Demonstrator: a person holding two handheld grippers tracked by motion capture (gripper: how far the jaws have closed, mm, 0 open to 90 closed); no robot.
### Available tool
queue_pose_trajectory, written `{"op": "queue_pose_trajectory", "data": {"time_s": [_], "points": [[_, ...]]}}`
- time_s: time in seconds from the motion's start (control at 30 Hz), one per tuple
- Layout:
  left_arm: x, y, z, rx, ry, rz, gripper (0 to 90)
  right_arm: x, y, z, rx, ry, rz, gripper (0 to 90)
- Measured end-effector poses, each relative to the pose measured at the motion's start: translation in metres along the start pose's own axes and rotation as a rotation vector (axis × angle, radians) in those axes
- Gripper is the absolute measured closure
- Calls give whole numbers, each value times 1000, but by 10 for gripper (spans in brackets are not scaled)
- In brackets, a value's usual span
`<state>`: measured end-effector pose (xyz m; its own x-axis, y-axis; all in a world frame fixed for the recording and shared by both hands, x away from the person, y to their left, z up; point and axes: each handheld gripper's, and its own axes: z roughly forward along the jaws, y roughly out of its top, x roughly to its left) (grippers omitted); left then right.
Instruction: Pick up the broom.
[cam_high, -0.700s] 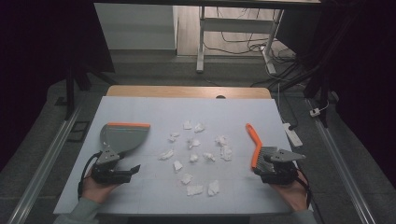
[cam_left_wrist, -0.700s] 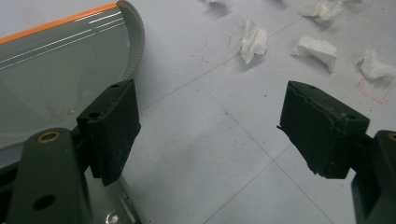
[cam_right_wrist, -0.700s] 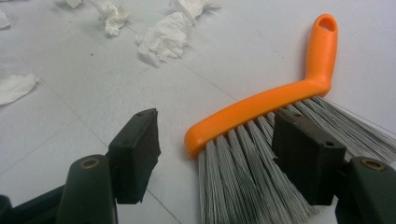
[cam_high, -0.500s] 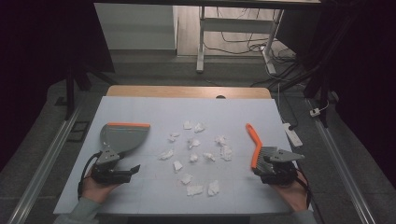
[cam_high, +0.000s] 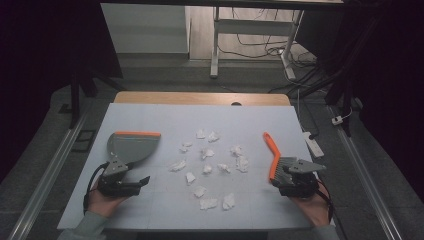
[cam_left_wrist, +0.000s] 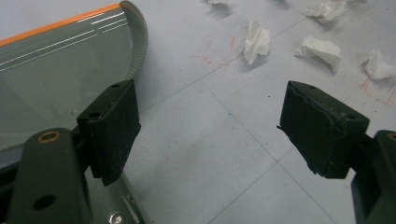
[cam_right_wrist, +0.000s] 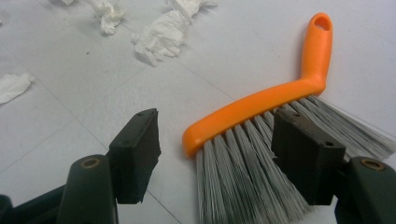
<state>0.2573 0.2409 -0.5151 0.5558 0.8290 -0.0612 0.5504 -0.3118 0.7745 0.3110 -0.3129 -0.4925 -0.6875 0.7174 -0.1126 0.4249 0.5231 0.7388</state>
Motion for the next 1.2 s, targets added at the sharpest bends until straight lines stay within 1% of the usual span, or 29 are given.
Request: {"op": "queue_pose_trajectory", "data": {"time_s": [0.17,0.2,0.23,0.27,0.3,0.33,0.43,0.57,0.73,0.77,0.83,0.87,0.9,1.07,1.1,1.13,1.17,1.2], "points": [[-1,0,0,0,-1,5,208,1,6,-4,-5,-10,-9,324],[-1,0,0,0,-3,6,208,1,8,-5,-3,-24,-10,325],[-1,0,0,0,-4,7,208,2,14,-6,3,-47,-6,324],[-1,0,0,0,-5,7,208,2,14,-6,3,-47,-6,324],[-1,0,0,-1,-6,7,208,2,20,-8,7,-58,1,324],[0,0,0,-2,-7,7,208,2,20,-8,7,-58,1,324],[0,0,0,-4,-8,6,208,1,29,-10,1,-52,17,324],[-1,1,1,-2,-7,8,208,-1,39,-9,7,-45,29,322],[-1,1,1,-3,-5,6,208,-4,49,-6,3,-54,25,316],[-1,1,1,-2,-6,6,208,-6,51,-5,8,-48,34,316],[-1,1,1,0,-6,8,208,-8,55,-3,17,-60,48,324],[-1,1,2,1,-6,9,208,-10,57,-1,21,-60,63,324],[-1,1,2,1,-7,8,208,-10,57,-1,21,-60,63,324],[0,1,2,0,-8,8,208,-18,59,5,74,-74,92,327],[-1,1,2,0,-8,9,208,-22,60,8,104,-71,110,327],[-1,1,2,0,-7,10,208,-22,60,8,104,-71,110,327],[-2,1,1,0,-6,12,209,-27,63,11,134,-86,122,326],[-2,1,1,-1,-7,13,209,-27,63,11,134,-86,122,326]]}}
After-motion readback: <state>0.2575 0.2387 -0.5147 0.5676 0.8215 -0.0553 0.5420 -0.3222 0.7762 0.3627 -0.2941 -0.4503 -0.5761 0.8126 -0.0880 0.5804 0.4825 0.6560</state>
